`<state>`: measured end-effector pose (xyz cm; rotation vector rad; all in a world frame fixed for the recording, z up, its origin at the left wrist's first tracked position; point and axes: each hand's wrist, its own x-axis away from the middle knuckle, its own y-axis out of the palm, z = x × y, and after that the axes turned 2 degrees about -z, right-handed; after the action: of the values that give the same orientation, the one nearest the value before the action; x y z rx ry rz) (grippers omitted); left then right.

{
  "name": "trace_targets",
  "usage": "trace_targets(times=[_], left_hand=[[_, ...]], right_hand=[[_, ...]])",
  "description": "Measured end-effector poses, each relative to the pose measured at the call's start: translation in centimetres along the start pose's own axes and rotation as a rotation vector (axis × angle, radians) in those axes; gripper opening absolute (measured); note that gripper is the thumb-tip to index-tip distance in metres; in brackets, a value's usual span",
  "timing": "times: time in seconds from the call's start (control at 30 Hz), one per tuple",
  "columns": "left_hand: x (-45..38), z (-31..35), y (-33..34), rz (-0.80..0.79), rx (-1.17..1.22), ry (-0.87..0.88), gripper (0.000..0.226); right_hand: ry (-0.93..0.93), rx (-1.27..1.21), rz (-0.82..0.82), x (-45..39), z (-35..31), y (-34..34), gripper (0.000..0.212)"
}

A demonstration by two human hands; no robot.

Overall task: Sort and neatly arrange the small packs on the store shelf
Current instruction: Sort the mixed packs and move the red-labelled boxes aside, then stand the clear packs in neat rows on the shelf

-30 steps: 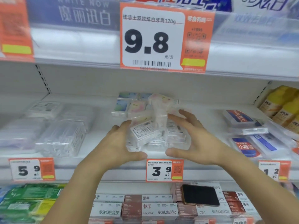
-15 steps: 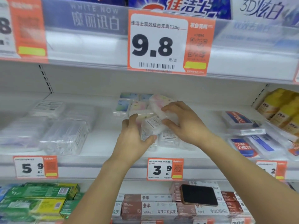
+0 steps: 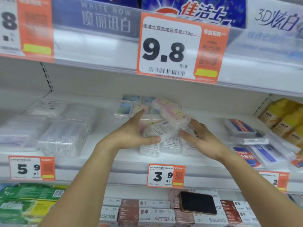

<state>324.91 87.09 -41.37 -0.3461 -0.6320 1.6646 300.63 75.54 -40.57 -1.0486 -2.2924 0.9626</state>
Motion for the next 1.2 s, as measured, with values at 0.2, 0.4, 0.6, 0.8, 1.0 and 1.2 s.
trace_targets(times=[0.2,0.4,0.6,0.8,1.0,1.2], left_hand=[[-5.8,-1.0,-1.8,0.752,-0.060,-0.116,0.047],[-11.3,-2.3,-4.5,0.288,-0.197,-0.312,0.078],[-12.1,-2.0,-3.7,0.241,-0.200,-0.297,0.061],[-10.8,-1.0,-3.4,0.191,0.154,-0.203,0.050],[-6.6,1.1,-2.9,0.409,0.092,-0.105,0.049],[4.1,2.4,-3.4,0.581,-0.215,0.134,0.023]], right_hand=[[-0.018,-0.108,0.054,-0.5,0.5,-0.1,0.092],[-0.089,-0.052,0.039,-1.7,1.4,0.3,0.092],[-0.072,-0.042,0.079,-1.6,1.8,0.5,0.097],[0.042,0.081,0.044,-1.5,2.2,-0.4,0.106],[0.086,0.168,0.047,-0.3,0.7,-1.5,0.112],[-0.288,-0.043,0.326,1.0,-6.0,-0.2,0.061]])
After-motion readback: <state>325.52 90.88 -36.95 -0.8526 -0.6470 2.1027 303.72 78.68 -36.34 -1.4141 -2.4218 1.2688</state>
